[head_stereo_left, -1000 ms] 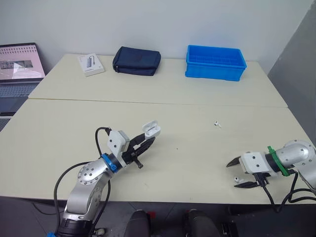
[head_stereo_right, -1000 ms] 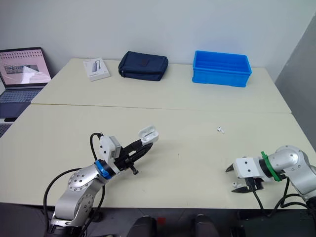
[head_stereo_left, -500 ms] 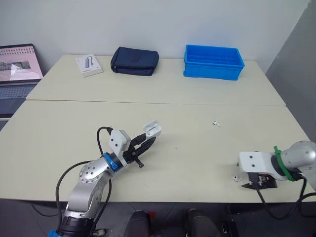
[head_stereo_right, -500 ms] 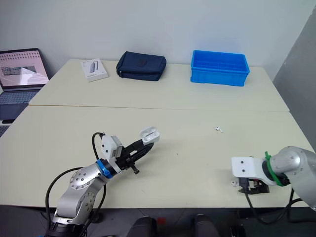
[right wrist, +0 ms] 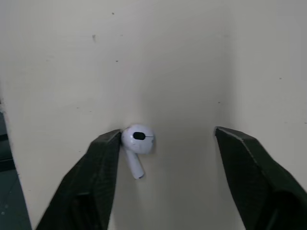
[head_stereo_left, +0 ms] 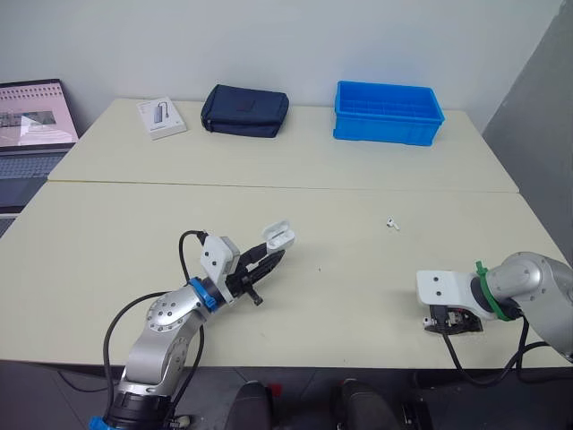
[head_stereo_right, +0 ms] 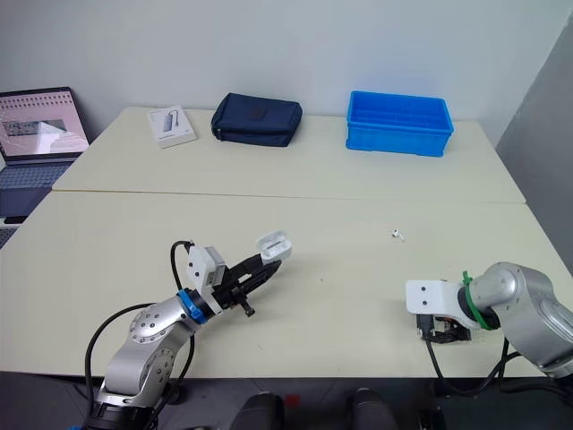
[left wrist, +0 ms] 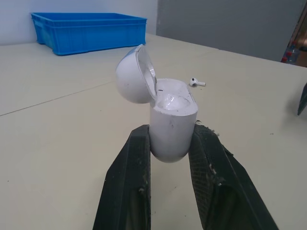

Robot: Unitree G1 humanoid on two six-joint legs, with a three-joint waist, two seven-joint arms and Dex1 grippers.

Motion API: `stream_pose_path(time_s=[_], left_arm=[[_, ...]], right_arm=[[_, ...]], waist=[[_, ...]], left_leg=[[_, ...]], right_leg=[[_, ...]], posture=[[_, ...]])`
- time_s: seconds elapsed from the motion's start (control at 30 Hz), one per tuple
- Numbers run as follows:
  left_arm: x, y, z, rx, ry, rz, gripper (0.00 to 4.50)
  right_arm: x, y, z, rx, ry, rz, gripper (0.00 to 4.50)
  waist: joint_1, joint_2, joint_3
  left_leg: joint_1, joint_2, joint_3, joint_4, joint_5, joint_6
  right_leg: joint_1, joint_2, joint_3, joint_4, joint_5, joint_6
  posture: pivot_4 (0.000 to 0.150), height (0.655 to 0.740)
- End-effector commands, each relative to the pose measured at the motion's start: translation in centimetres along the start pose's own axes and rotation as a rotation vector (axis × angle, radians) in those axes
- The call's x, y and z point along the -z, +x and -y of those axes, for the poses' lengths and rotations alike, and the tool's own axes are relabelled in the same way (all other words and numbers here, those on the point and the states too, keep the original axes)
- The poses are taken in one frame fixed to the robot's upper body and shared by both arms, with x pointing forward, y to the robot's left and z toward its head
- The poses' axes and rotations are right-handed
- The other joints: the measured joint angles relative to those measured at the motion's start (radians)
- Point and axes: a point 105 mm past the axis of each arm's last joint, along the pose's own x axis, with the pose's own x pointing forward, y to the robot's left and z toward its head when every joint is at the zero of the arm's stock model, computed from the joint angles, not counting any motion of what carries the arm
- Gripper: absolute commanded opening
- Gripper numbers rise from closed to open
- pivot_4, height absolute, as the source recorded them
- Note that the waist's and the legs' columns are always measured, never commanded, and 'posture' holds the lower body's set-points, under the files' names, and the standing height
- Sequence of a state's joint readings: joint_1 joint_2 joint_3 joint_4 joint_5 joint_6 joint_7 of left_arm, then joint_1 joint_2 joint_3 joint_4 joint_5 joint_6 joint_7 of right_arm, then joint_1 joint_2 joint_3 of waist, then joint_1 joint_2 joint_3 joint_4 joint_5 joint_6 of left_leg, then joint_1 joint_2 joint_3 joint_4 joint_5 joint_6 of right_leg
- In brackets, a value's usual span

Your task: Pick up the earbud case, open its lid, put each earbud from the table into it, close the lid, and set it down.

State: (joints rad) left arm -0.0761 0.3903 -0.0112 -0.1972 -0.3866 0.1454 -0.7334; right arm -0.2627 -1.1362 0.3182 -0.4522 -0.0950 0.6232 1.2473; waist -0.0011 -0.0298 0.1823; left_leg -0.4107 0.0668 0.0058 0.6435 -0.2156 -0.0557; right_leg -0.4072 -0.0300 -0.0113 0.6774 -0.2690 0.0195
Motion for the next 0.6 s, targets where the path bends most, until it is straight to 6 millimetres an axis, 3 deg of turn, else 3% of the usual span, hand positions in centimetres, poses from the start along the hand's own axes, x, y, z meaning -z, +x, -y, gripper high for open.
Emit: stream_pose_path(time_s=[0.03, 0.17, 0.33, 0.47, 0.6], left_arm=[[-1.2, 0.1, 0.3, 0.014, 0.035, 0.035, 0.73], [-1.1, 0.1, 0.3, 0.015, 0.034, 0.034, 0.73], [-1.4, 0.4, 0.4, 0.029, 0.021, 0.060, 0.73], [-1.9, 0.7, 0.7, 0.047, 0.011, 0.085, 0.73], [-2.3, 1.3, 1.0, 0.058, 0.012, 0.101, 0.73]], right_arm=[[-0.4, 0.3, -0.6, -0.023, -0.007, 0.009, 1.88], [-0.5, 0.1, -0.7, -0.027, -0.005, 0.016, 0.41], [-2.8, -1.2, 0.2, 0.002, 0.022, 0.135, 0.38], [-8.0, -3.1, 2.5, 0.101, 0.075, 0.415, 0.38], [-14.3, -5.9, 5.4, 0.248, 0.170, 0.826, 0.38]], waist=[[-0.001, 0.000, 0.000], [-0.001, 0.000, 0.000], [-0.001, 0.000, 0.000], [-0.004, 0.000, 0.000], [-0.002, -0.001, 0.000]], left_leg=[[0.000, 0.000, 0.000, 0.000, 0.000, 0.000], [0.001, 0.000, 0.000, 0.001, 0.000, 0.000], [0.001, 0.000, 0.001, 0.001, 0.000, 0.000], [0.001, 0.000, 0.000, 0.000, 0.000, 0.000], [0.000, 0.001, -0.002, 0.000, 0.000, 0.000]], right_leg=[[0.000, 0.000, 0.000, 0.000, 0.000, 0.000], [0.000, 0.000, 0.000, 0.000, -0.001, -0.002], [0.000, 0.000, 0.001, 0.000, -0.001, -0.002], [-0.001, 0.001, 0.001, 0.001, 0.001, 0.001], [0.000, 0.002, 0.000, 0.002, 0.001, 0.001]], posture=[[0.150, 0.7267], [0.150, 0.7267], [0.150, 0.7267], [0.150, 0.7267], [0.150, 0.7267]])
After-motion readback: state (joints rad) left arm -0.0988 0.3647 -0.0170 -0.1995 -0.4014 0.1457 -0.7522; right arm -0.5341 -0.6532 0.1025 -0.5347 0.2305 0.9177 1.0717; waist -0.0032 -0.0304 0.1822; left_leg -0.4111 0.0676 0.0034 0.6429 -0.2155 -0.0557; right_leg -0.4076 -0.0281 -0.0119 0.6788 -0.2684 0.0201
